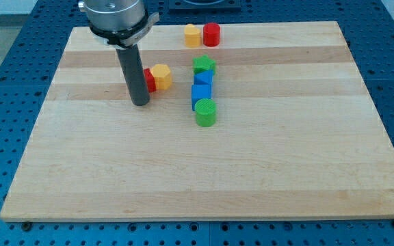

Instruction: Move the yellow hexagon up a bit

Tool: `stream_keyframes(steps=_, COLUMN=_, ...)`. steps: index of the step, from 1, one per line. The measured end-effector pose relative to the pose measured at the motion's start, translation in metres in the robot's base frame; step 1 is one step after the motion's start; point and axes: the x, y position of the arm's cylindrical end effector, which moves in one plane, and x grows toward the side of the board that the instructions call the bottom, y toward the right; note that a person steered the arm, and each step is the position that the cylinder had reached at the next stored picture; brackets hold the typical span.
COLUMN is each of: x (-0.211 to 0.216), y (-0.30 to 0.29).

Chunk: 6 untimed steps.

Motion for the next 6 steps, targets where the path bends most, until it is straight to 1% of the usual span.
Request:
stream_keyframes(steps=1, x=-0.028, y=0.000)
stream_keyframes(steps=2, x=-0.067, y=0.000)
stream_keyframes(steps=3, x=-0.075, y=0.000)
stream_keyframes(steps=4, x=-0.046, y=0.000)
stream_keyframes(steps=5, x=-0.035, y=0.010)
stream_keyframes(steps=6, x=-0.035, y=0.030)
